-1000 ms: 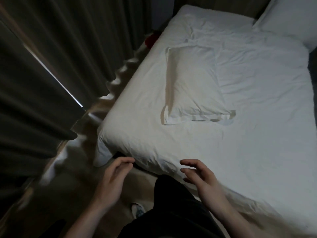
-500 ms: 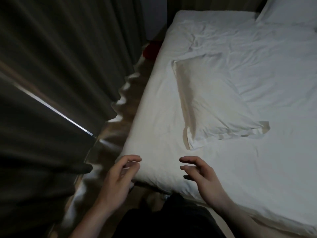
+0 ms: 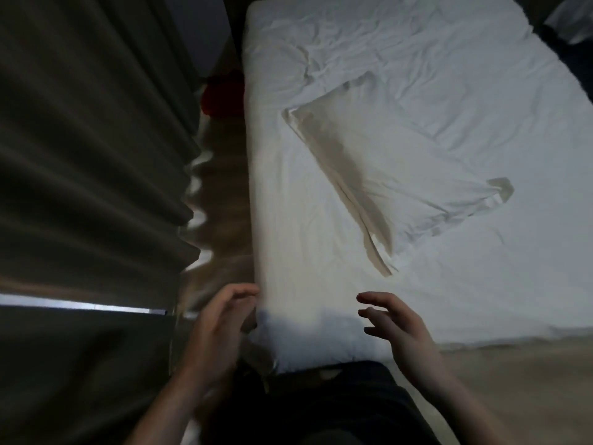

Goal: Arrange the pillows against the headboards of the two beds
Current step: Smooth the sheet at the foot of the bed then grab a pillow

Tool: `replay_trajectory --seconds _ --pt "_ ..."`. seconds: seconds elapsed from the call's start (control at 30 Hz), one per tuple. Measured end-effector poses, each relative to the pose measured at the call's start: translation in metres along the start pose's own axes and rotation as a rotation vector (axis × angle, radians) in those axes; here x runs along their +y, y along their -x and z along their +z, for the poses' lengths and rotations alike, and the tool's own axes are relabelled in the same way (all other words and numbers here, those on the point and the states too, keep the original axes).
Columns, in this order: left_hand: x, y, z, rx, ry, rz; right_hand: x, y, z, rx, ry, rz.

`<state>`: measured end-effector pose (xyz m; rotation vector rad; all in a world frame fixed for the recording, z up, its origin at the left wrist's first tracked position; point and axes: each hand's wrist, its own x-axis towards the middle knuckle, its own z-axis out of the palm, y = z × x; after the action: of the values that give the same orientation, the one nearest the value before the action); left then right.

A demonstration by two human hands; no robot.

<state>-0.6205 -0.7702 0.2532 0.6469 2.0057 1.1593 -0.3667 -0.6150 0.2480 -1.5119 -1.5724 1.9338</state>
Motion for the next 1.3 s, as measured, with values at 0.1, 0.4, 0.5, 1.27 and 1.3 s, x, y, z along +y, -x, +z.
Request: replay_trajectory --seconds 0.1,0.4,0.5,1.27,1.3 --pt "-0.010 -0.034 -0.054 -0.118 -0.010 0.038 -0.001 0.020 0.064 0.106 -0.018 0.043" --pt "-0.016 -0.092 -0.150 -0.304 -0.083 0.064 -0.020 0.055 0.174 0.318 -0.193 -0.039" --pt "-0.017 -0.088 -0.149 -0.293 -0.068 0.082 -0.022 0.049 0.188 0.340 -0.263 -0.091" --pt "0.015 -0.322 -0.284 -0.490 -0.096 0.134 -0.140 -0.118 0.360 0.435 -0.239 -0.037" --pt "0.015 -0.331 -0.287 -0.503 -0.111 0.134 -0.146 -0.121 0.363 0.456 -0.244 -0.048"
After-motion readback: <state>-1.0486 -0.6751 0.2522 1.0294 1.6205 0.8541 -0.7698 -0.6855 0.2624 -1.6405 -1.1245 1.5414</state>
